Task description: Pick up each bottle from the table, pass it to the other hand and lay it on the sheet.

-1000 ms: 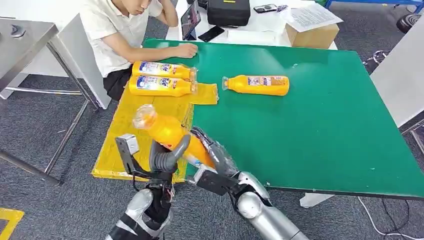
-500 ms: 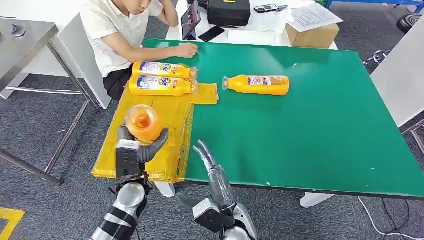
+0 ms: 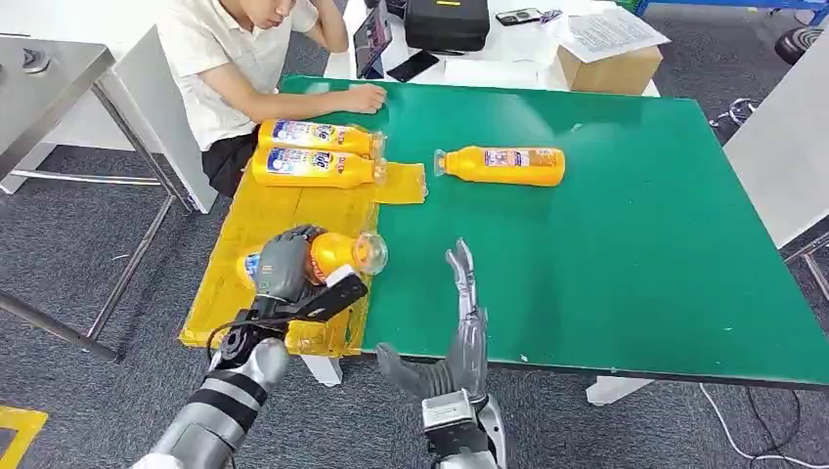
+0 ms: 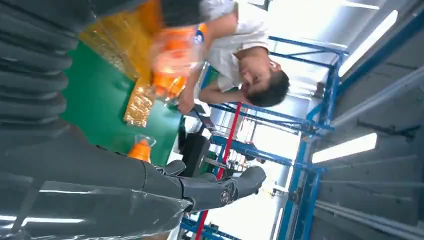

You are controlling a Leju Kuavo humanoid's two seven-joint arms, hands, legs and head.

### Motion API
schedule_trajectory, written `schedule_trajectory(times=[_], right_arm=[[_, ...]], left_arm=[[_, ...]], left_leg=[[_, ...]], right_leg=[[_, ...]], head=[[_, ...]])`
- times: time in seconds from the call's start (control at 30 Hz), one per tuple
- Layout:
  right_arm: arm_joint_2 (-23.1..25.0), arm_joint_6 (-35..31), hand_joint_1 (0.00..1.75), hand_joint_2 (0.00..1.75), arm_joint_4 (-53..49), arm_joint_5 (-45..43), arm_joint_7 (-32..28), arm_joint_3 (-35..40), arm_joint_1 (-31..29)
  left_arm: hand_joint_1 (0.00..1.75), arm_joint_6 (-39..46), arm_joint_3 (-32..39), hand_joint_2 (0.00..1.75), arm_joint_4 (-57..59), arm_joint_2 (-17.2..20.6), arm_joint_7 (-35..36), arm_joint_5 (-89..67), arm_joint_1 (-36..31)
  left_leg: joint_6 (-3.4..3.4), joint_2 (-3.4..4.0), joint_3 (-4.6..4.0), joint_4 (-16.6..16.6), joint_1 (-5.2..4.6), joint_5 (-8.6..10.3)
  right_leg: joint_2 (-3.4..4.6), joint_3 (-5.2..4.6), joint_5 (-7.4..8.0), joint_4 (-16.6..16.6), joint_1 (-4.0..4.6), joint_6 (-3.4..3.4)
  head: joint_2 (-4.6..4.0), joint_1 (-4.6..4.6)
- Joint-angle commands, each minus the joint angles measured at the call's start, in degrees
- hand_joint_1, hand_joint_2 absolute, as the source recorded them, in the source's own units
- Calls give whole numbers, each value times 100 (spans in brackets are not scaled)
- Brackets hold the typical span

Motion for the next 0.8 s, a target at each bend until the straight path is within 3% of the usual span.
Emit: schedule_trajectory(times=[0.03, 0.8], right_arm=[[-191, 136, 0, 0, -211, -158, 0, 64, -62], [-190, 140, 0, 0, -210, -156, 0, 58, -64]], left_arm=[[164, -547, -724, 175, 1862, 250, 449, -437, -1143], [168, -555, -726, 175, 1884, 231, 473, -452, -1169]], left_leg=[[-8, -5, 13, -2, 6, -4], [-10, 2, 24, -3, 6, -8]], right_leg=[[-1, 15, -4, -2, 5, -8], [7, 24, -6, -1, 5, -10]], head=[[0, -2], [0, -2]])
